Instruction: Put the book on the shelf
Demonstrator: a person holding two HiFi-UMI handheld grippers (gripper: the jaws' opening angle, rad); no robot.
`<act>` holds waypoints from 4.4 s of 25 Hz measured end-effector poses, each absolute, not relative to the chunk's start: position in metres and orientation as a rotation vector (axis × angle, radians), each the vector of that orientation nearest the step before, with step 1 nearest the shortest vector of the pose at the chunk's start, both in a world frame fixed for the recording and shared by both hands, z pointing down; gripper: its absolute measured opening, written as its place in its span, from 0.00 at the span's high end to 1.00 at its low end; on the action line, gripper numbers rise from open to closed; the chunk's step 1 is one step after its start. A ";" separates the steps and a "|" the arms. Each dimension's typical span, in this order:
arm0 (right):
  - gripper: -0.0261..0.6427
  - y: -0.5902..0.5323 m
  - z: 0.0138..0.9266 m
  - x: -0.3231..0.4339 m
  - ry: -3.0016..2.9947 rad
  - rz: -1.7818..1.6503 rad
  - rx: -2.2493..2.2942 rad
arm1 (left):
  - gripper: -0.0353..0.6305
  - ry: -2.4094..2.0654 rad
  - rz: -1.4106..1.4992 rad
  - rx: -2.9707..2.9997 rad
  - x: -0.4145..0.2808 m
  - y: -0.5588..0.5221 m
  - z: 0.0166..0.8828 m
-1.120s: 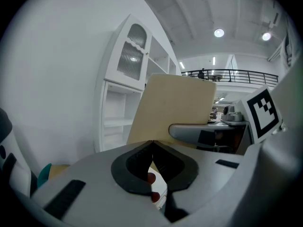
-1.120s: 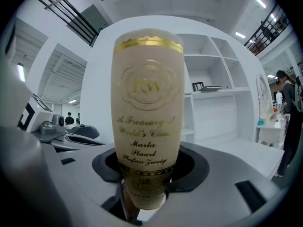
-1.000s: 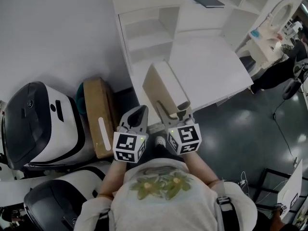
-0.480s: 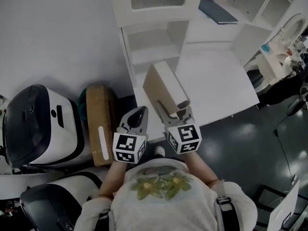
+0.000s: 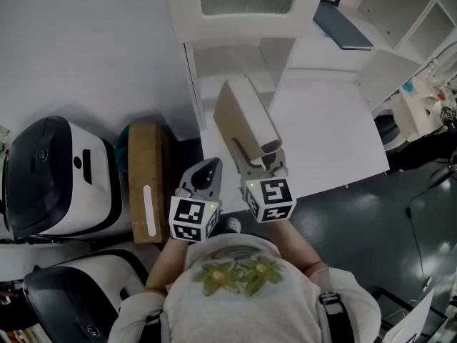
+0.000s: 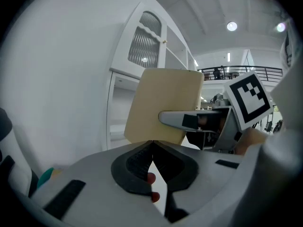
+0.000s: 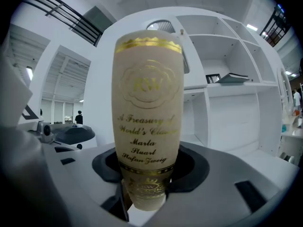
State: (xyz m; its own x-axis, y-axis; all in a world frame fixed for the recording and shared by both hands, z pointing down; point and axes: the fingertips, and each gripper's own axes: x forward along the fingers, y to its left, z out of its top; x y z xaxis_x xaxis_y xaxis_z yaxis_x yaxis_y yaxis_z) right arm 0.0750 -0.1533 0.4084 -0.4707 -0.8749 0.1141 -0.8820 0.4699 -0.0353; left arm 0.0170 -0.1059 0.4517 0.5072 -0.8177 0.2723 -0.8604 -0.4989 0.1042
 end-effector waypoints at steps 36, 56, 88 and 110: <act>0.60 -0.251 0.411 0.019 -2.482 0.130 1.662 | 0.91 -1.376 0.314 2.513 -0.042 -0.181 0.455; 0.60 -0.273 0.404 0.004 -2.508 0.082 1.676 | 0.91 -1.380 0.317 2.487 -0.051 -0.191 0.462; 0.60 -0.306 0.405 -0.015 -2.558 0.088 1.592 | 0.91 -1.408 0.319 2.441 -0.059 -0.195 0.469; 0.56 -0.326 0.401 -0.030 -2.652 0.107 1.462 | 0.91 -1.434 0.318 2.426 -0.063 -0.199 0.468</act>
